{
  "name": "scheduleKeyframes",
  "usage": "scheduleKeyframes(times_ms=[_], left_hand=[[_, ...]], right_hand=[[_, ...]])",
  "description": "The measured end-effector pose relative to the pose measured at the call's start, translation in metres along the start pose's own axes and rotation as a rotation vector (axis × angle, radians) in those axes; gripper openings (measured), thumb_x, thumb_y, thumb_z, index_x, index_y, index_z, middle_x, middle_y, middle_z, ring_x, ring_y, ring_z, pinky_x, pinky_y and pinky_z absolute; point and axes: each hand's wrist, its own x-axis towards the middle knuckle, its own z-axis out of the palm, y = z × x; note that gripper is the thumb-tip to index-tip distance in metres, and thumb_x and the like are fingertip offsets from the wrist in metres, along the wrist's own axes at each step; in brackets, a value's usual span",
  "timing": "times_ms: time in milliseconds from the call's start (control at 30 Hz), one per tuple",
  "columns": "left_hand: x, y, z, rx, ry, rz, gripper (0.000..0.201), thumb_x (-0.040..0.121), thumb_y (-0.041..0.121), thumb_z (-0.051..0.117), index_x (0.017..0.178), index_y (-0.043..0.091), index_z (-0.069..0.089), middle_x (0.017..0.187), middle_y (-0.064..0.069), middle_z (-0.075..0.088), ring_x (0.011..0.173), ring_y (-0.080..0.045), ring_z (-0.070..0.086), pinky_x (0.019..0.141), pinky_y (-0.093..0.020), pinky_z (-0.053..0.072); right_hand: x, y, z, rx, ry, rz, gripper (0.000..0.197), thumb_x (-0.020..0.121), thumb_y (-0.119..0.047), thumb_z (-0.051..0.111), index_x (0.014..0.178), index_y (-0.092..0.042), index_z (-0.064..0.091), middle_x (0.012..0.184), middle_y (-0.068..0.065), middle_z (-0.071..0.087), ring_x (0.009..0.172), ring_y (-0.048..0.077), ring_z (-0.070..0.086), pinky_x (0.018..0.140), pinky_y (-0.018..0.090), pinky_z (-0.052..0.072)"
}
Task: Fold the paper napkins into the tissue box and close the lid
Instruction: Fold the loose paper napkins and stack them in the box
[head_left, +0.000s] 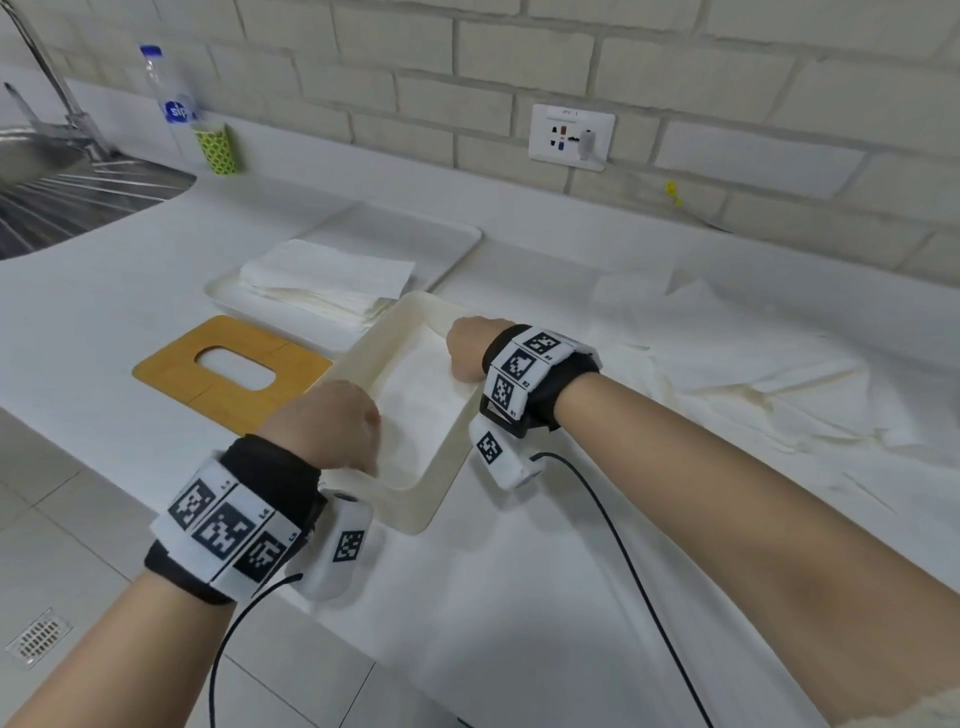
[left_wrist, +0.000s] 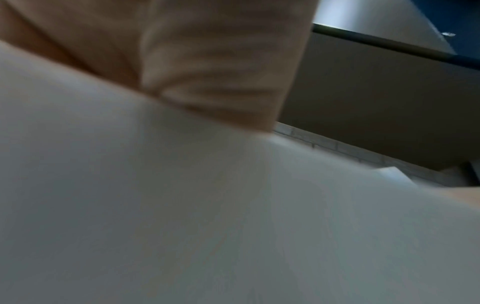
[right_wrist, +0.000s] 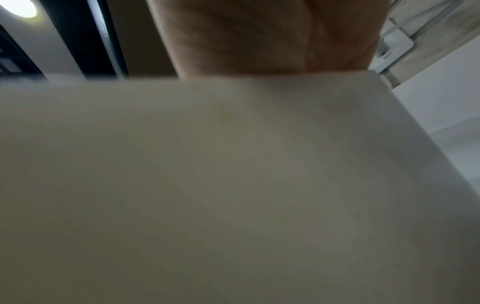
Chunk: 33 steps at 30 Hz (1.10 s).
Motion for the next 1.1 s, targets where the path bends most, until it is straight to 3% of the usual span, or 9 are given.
scheduleKeyframes(times_ms=[100, 233, 300, 433, 533, 667, 833, 967, 1100], left_hand=[[-0.002, 0.002, -0.002, 0.038, 0.022, 0.032, 0.038, 0.086, 0.016, 0.061, 0.124, 0.009, 0.060, 0.134, -0.007, 0.047, 0.125, -0.022, 0.042, 0.092, -0.024, 0.037], [-0.019, 0.012, -0.013, -0.111, 0.150, 0.084, 0.042, 0.098, 0.027, 0.048, 0.138, 0.017, 0.046, 0.148, 0.002, 0.038, 0.131, -0.018, 0.040, 0.098, -0.025, 0.031], [-0.030, 0.026, -0.018, -0.256, 0.296, 0.173, 0.036, 0.096, 0.029, 0.050, 0.132, 0.022, 0.053, 0.138, 0.004, 0.049, 0.118, -0.015, 0.052, 0.088, -0.022, 0.035], [-0.045, 0.072, -0.015, -0.610, 0.438, 0.479, 0.016, 0.092, 0.020, 0.056, 0.102, 0.030, 0.064, 0.103, 0.020, 0.062, 0.084, 0.010, 0.058, 0.070, -0.001, 0.039], [-0.043, 0.112, 0.004, -0.733, 0.401, 0.630, 0.019, 0.091, 0.015, 0.058, 0.093, 0.034, 0.063, 0.097, 0.018, 0.064, 0.086, 0.009, 0.058, 0.070, -0.002, 0.041], [-0.027, 0.162, 0.036, -0.639, 0.273, 0.744, 0.015, 0.092, 0.014, 0.057, 0.096, 0.028, 0.063, 0.097, 0.016, 0.062, 0.085, 0.010, 0.056, 0.070, -0.006, 0.041], [0.001, 0.215, 0.072, -0.370, 0.054, 0.816, 0.023, 0.092, 0.024, 0.057, 0.115, 0.023, 0.061, 0.119, 0.007, 0.057, 0.104, -0.007, 0.054, 0.086, -0.019, 0.042], [0.010, 0.251, 0.085, -0.116, -0.087, 0.831, 0.041, 0.091, 0.031, 0.059, 0.129, 0.021, 0.052, 0.132, 0.001, 0.049, 0.121, -0.017, 0.046, 0.099, -0.028, 0.038], [0.013, 0.274, 0.091, 0.014, -0.141, 0.791, 0.055, 0.089, 0.031, 0.061, 0.139, 0.020, 0.041, 0.142, -0.001, 0.039, 0.130, -0.021, 0.037, 0.106, -0.036, 0.034]], right_hand=[[-0.004, 0.003, -0.003, 0.009, 0.103, -0.044, 0.032, 0.094, -0.009, 0.035, 0.121, -0.003, 0.051, 0.130, 0.009, 0.043, 0.118, 0.027, 0.040, 0.091, 0.033, 0.036], [-0.023, 0.027, -0.011, 0.123, 0.282, -0.110, 0.031, 0.095, -0.014, 0.037, 0.117, -0.010, 0.058, 0.127, 0.007, 0.044, 0.120, 0.026, 0.036, 0.094, 0.032, 0.034], [-0.044, 0.043, -0.013, 0.174, 0.318, -0.115, 0.029, 0.095, -0.017, 0.039, 0.115, -0.012, 0.059, 0.125, 0.007, 0.046, 0.120, 0.024, 0.036, 0.095, 0.033, 0.035], [-0.092, 0.079, -0.004, 0.197, 0.323, -0.070, 0.026, 0.096, -0.023, 0.041, 0.113, -0.014, 0.059, 0.119, 0.005, 0.050, 0.118, 0.021, 0.039, 0.094, 0.034, 0.036], [-0.130, 0.111, 0.018, 0.197, 0.243, 0.033, 0.025, 0.096, -0.028, 0.042, 0.111, -0.016, 0.059, 0.116, 0.001, 0.052, 0.112, 0.018, 0.045, 0.088, 0.032, 0.038], [-0.174, 0.156, 0.062, 0.155, 0.049, 0.250, 0.026, 0.094, -0.032, 0.047, 0.112, -0.016, 0.056, 0.119, 0.002, 0.050, 0.104, 0.020, 0.051, 0.080, 0.030, 0.039], [-0.211, 0.192, 0.105, 0.069, -0.213, 0.455, 0.050, 0.082, -0.043, 0.062, 0.118, -0.012, 0.044, 0.119, 0.006, 0.045, 0.093, 0.024, 0.051, 0.072, 0.030, 0.040], [-0.217, 0.199, 0.125, 0.093, -0.208, 0.444, 0.052, 0.080, -0.033, 0.066, 0.121, -0.012, 0.042, 0.118, 0.008, 0.043, 0.102, 0.027, 0.053, 0.074, 0.030, 0.040], [-0.213, 0.202, 0.129, 0.086, -0.104, 0.427, 0.026, 0.094, -0.013, 0.042, 0.118, -0.006, 0.049, 0.121, 0.013, 0.047, 0.103, 0.031, 0.055, 0.073, 0.030, 0.037]])
